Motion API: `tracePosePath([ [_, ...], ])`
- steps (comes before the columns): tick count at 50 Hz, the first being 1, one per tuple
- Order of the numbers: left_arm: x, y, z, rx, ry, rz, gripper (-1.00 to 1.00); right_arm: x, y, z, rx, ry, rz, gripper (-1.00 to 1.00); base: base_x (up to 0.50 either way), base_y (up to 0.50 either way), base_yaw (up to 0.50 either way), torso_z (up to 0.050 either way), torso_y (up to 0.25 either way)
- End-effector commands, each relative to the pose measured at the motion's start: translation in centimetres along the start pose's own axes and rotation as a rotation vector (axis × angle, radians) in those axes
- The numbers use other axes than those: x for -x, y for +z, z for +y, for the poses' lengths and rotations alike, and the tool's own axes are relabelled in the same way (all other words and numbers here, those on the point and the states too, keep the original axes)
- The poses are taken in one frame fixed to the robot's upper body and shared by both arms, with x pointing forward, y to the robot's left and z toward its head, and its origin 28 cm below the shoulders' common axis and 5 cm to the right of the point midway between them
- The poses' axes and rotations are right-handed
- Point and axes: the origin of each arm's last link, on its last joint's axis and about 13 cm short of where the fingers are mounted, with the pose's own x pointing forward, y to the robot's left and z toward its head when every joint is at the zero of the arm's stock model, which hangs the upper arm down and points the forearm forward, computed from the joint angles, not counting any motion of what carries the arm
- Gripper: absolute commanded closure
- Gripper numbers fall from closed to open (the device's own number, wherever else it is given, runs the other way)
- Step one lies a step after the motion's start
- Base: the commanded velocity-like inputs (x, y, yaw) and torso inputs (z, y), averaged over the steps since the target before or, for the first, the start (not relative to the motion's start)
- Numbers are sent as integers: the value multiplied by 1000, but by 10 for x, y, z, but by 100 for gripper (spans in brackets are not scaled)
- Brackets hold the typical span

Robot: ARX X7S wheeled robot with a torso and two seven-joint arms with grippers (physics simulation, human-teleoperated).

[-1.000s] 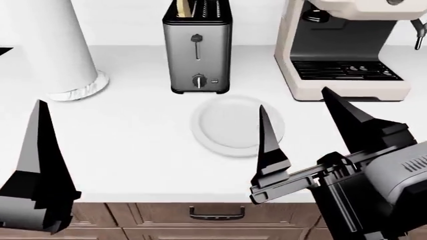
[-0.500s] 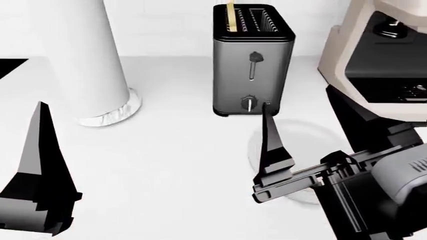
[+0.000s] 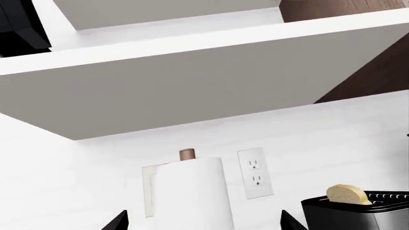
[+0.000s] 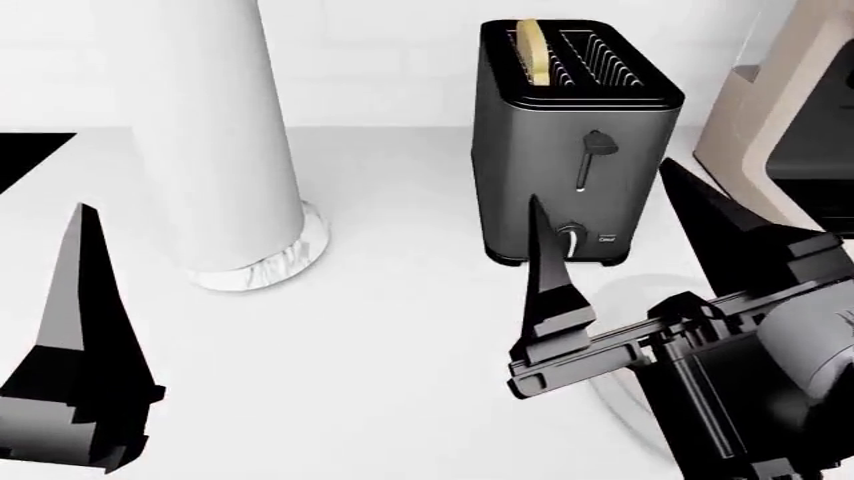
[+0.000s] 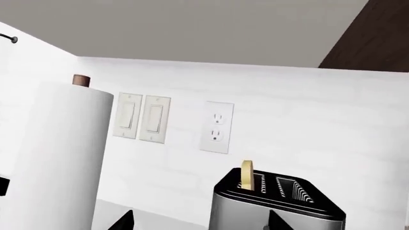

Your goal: Place the toasted item on a plate.

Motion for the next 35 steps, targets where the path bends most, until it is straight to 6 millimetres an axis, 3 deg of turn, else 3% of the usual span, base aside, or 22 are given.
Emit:
tracePosePath([
  [1, 1, 1, 0, 2, 0, -1, -100, -8, 9, 0, 6, 12, -4, -100, 0, 0, 0, 0, 0],
  [11, 3, -1, -1, 6, 0, 1, -100, -43, 28, -5, 24, 38, 3, -100, 0, 0, 0, 0, 0],
  [21, 4, 5, -2, 2, -6, -22, -100, -94, 48, -19, 51, 38, 37, -100, 0, 0, 0, 0, 0],
  [35, 5, 6, 0, -8, -16, -50, -100, -171, 43, -37, 81, -16, 169, -100, 0, 0, 0, 0, 0],
])
